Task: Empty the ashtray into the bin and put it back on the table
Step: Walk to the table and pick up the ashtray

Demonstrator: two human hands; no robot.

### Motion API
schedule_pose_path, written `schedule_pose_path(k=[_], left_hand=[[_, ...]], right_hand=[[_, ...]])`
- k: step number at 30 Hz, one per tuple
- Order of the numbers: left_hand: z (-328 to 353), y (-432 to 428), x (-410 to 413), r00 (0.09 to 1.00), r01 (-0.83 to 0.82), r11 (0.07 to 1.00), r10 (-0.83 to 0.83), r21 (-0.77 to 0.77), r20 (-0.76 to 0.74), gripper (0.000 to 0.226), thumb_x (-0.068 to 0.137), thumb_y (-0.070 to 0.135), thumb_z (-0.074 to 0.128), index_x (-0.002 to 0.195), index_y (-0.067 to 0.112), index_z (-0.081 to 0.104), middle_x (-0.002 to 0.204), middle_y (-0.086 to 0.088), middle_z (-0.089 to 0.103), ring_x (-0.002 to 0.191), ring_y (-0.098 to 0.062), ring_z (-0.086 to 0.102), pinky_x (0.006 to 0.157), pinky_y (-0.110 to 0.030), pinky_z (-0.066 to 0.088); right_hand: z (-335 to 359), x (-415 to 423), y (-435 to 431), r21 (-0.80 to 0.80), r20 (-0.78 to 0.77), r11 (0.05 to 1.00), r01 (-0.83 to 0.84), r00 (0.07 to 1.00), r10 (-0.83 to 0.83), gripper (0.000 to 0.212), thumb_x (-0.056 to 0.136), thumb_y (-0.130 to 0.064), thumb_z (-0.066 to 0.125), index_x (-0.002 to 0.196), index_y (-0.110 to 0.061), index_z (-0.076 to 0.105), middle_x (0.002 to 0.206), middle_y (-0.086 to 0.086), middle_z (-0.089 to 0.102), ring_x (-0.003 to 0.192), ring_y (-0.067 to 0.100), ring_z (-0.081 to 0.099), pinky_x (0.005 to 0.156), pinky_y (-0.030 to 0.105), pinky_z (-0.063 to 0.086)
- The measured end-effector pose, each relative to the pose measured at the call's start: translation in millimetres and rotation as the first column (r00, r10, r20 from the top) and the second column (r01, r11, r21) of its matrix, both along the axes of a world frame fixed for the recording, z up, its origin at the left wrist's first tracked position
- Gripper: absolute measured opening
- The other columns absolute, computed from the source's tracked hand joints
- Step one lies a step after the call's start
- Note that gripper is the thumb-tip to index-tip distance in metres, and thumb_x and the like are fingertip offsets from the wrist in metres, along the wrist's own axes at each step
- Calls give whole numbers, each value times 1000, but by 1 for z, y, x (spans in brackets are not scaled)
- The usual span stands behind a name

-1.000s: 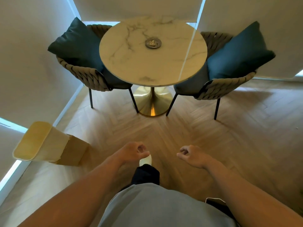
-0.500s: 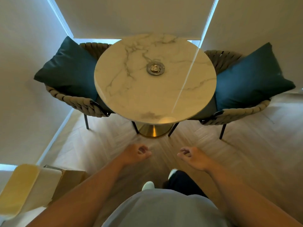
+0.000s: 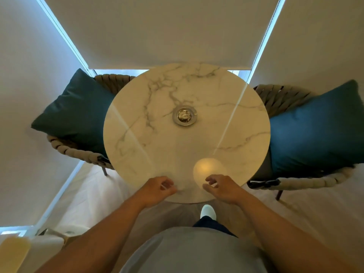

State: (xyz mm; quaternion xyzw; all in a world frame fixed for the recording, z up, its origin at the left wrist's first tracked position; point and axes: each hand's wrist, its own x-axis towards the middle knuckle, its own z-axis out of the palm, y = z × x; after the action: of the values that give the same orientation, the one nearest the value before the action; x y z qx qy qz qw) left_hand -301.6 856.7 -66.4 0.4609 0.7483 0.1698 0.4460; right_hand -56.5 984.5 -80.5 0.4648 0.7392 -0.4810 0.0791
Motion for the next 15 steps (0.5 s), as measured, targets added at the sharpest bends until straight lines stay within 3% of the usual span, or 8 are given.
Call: schedule_pose_path(k=[9, 15], left_hand=[[-1, 57, -20, 999, -30, 998, 32, -57, 34, 31, 88, 49, 65, 110, 27, 65, 105, 7, 65, 90, -3, 61, 74, -18, 47], [-10, 86, -63, 998, 24, 998, -20, -64, 63, 37, 87, 50, 65, 114, 25, 65, 103, 10, 64, 88, -2, 61, 68, -15, 45]], right_hand=[[-2, -31, 70, -50, 18, 997, -64, 998, 64, 55, 91, -52, 57, 133, -16, 55, 126, 7, 62, 108, 22, 61, 86, 29, 46], [-1, -66, 89, -28, 47, 1000, -7, 999, 8, 53, 91, -51, 57, 131, -16, 57, 124, 6, 63, 106, 20, 62, 86, 27, 45]])
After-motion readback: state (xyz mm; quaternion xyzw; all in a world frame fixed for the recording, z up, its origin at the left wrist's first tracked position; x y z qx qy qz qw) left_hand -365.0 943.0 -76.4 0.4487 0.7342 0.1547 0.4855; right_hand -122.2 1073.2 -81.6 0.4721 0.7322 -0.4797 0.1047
